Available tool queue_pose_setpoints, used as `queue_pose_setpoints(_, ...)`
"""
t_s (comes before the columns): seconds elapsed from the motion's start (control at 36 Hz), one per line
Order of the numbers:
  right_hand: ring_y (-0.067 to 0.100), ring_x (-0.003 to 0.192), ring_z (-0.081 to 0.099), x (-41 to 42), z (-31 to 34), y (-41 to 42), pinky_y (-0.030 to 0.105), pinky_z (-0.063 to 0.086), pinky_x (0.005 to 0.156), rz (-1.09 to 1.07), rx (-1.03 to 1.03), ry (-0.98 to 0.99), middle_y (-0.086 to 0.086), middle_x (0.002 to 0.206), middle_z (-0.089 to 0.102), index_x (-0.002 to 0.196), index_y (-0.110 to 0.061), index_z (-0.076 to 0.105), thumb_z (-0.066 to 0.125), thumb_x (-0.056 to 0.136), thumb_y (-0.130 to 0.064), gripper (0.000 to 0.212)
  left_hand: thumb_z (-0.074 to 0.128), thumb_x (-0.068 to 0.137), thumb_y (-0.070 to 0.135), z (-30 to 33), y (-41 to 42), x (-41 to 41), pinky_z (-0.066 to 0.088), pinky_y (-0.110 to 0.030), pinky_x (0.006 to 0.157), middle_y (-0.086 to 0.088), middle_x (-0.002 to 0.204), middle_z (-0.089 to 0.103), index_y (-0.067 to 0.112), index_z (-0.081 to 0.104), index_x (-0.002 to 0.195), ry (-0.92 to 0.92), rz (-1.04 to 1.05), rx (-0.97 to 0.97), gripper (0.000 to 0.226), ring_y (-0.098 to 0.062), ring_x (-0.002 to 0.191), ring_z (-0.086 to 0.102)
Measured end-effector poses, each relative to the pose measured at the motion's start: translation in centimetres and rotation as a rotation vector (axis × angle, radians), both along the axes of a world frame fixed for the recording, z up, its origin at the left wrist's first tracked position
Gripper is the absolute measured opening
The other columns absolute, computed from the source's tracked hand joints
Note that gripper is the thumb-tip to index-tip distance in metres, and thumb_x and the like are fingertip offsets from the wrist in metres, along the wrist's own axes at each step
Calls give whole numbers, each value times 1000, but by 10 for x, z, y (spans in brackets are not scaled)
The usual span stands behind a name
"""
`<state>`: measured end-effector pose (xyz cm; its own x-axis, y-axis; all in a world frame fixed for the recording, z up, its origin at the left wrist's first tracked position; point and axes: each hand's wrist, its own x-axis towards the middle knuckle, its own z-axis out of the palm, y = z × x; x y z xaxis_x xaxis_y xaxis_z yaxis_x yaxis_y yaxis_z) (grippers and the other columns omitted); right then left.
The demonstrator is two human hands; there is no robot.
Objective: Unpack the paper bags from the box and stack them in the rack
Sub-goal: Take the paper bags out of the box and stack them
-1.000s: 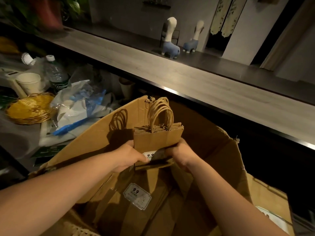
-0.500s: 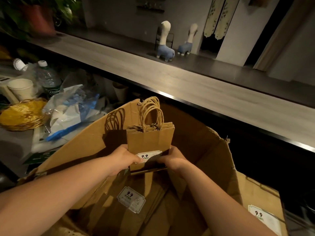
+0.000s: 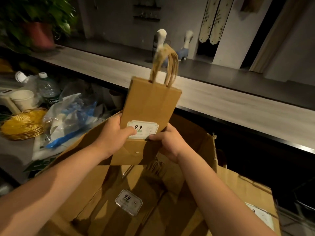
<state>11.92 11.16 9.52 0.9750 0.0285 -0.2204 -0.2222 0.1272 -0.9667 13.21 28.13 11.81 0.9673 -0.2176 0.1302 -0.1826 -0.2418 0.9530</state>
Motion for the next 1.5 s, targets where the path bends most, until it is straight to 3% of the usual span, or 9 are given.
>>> queue_pose_setpoints(0.17,26,97,71,-38,52,-36,41,58,86,16,23,-167,11,108,73,114,-10,58,57,82,17,42,65,77,5,39,-32,-23,56,-41,78,-4,91,72,20,61,90,48,-31,-198,20,-24,92,69)
queue_pose_setpoints(0.42,20,92,73,-124,81,-119,36,60,77,-118,-95,-242,0,102,75,115,-21,56,61,86,6,40,60,81,-3,64,-122,-79,49,-54,96,-9,90,74,13,56,96,248,-122,-338,22,-32,100,67)
queue_pose_setpoints(0.56,29,97,71,-172,65,-162,47,58,84,-230,-72,-197,9,107,73,118,-14,55,57,86,10,40,56,83,-5,55,-173,-115,51,-51,94,-8,96,74,14,61,100,318,-229,-281,26,-31,102,66)
queue_pose_setpoints(0.67,31,99,70,-206,42,-191,50,56,88,-309,-46,-147,10,110,72,120,-14,52,58,87,8,40,52,84,-8,38,-207,-140,56,-41,76,-9,95,74,15,61,99,381,-285,-233,29,-28,94,69)
queue_pose_setpoints(0.83,26,99,70,-246,-5,-214,47,57,86,-384,-46,-59,5,112,70,121,-21,53,64,84,-1,43,58,79,0,4,-236,-176,55,-49,87,-8,102,71,19,59,107,376,-281,-81,34,-27,99,66)
queue_pose_setpoints(1.11,26,97,70,-282,-84,-214,50,54,91,-460,16,167,4,106,73,118,-20,56,66,65,-11,54,59,86,4,-68,-251,-208,56,-44,89,1,111,68,34,49,121,536,-302,167,47,-19,102,65)
queue_pose_setpoints(1.22,29,95,70,-288,-100,-220,49,55,89,-455,-1,253,6,104,73,115,-20,54,65,78,0,43,59,86,5,-91,-255,-210,57,-42,86,-4,111,67,25,48,122,608,-290,209,43,-21,101,66)
queue_pose_setpoints(1.33,32,98,68,-293,-112,-221,51,54,90,-424,38,313,9,105,72,117,-20,54,65,67,-6,52,57,84,0,-108,-258,-214,55,-46,87,-8,105,69,19,55,112,681,-268,221,34,-25,97,66)
queue_pose_setpoints(1.5,23,87,67,-286,-109,-230,28,53,60,-462,-19,331,7,103,67,121,-18,45,64,84,3,47,63,74,14,-109,-273,-205,51,-49,92,-10,122,58,24,28,145,626,-202,307,80,-29,107,58)
